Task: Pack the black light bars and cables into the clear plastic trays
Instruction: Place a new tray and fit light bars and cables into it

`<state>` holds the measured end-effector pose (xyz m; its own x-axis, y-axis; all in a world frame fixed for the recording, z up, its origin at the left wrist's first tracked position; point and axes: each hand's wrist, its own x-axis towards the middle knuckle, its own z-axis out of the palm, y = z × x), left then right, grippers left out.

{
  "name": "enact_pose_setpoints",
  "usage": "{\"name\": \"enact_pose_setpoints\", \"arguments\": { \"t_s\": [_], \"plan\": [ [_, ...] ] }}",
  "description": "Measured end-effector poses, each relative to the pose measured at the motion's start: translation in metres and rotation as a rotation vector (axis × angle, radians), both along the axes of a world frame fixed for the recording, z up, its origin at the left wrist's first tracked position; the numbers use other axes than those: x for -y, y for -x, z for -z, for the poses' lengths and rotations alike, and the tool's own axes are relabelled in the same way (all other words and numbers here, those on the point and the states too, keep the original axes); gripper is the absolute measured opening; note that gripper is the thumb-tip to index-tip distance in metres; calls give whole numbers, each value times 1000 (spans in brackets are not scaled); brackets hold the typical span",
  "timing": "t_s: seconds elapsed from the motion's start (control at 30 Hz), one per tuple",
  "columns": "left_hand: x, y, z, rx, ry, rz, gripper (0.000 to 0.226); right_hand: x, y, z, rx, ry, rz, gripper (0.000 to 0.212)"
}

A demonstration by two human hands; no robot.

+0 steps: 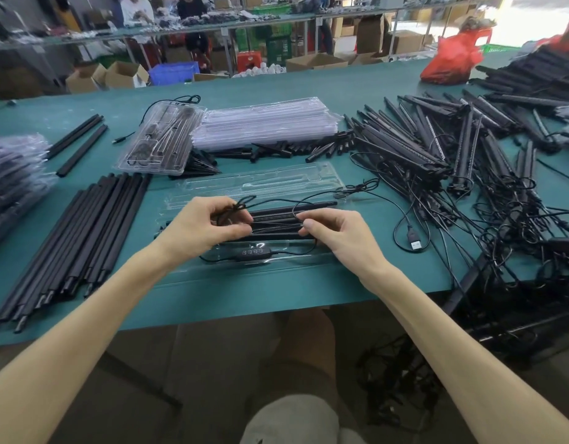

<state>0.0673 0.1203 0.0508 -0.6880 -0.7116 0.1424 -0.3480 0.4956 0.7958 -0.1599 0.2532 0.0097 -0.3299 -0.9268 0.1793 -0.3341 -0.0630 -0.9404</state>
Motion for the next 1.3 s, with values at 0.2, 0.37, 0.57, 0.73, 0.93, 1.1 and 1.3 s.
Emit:
{"name": "enact_pose_setpoints", "arguments": {
  "t_s": [0.2,0.37,0.57,0.73,0.93,1.1,1.3],
  "plan": [
    [-13,6,7,275,185,64,26,2,-4,-2,-48,-27,30,16],
    [-20,12,-1,570,544,111,32,2,-4,-2,-44,-34,36,13],
    [-21,16,-4,609,647,159,29,3,-5,-3,-50,-49,46,14],
    [-17,4,-4,274,393,7,15,4,-6,-2,-41,-75,52,14],
    [-16,2,-26,-7,117,-98,12,2,-8,-5,-59,-90,56,24],
    [-16,12,-64,-151,-225,-128,25,2,-9,-4,-38,-103,66,17],
    [-35,30,-72,58,-215,-63,25,5,-7,-4,45,-46,93,21]
  ]
}}
